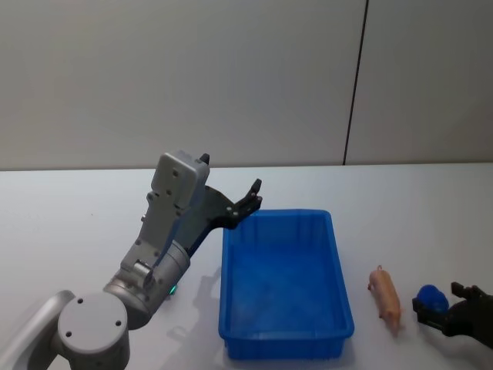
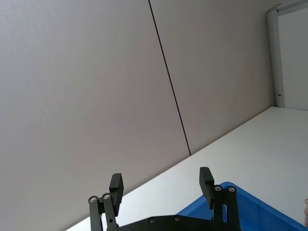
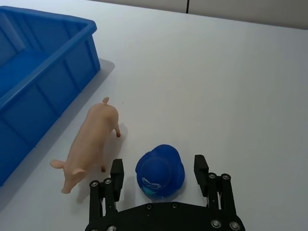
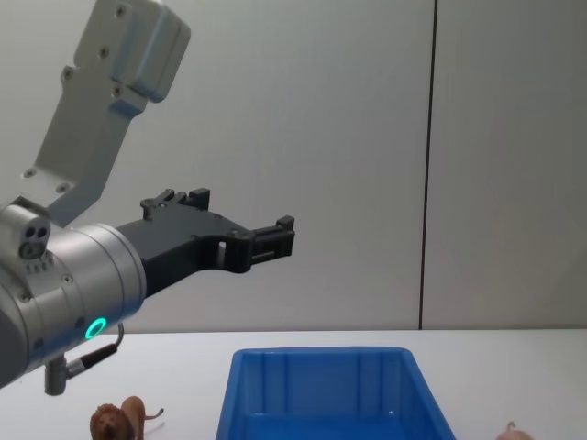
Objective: Pick up the two dolls from the table and place them into the box.
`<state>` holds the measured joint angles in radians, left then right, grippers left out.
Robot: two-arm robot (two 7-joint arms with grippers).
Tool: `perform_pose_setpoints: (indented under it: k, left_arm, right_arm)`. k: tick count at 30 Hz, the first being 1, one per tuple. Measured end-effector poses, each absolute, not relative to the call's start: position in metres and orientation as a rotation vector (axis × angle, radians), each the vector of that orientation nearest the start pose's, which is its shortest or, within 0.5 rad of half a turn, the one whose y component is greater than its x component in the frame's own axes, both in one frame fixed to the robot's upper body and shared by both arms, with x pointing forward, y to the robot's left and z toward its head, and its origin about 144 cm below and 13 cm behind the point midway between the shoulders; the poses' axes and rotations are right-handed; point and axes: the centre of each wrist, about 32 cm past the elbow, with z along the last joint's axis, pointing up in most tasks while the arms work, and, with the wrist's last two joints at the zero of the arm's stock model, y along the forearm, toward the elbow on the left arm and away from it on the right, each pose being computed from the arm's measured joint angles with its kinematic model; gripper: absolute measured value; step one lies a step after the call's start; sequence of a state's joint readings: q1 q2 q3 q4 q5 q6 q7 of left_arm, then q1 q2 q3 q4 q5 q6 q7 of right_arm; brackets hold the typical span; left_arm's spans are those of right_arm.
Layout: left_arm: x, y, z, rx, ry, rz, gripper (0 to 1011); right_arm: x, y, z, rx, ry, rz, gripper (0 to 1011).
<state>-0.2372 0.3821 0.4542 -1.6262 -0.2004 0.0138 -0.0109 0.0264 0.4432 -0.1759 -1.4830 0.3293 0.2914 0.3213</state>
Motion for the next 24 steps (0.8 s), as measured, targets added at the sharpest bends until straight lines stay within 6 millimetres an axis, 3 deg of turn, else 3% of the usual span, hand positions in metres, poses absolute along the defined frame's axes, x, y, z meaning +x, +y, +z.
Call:
perform_pose_setpoints:
  k: [15, 24]
  left_arm:
    - [0.4920, 0.1984, 1.2044, 0.061, -0.268, 1.124, 1001]
    - [0.4920, 0.1984, 1.2044, 0.061, -0.268, 1.124, 1001]
  right_arm:
    - [0.4658, -0.3140, 1.1208, -0.393, 0.307, -1.116, 500]
    - [0.4676, -0.3121, 1.1237, -0.361, 0.279, -1.116, 430]
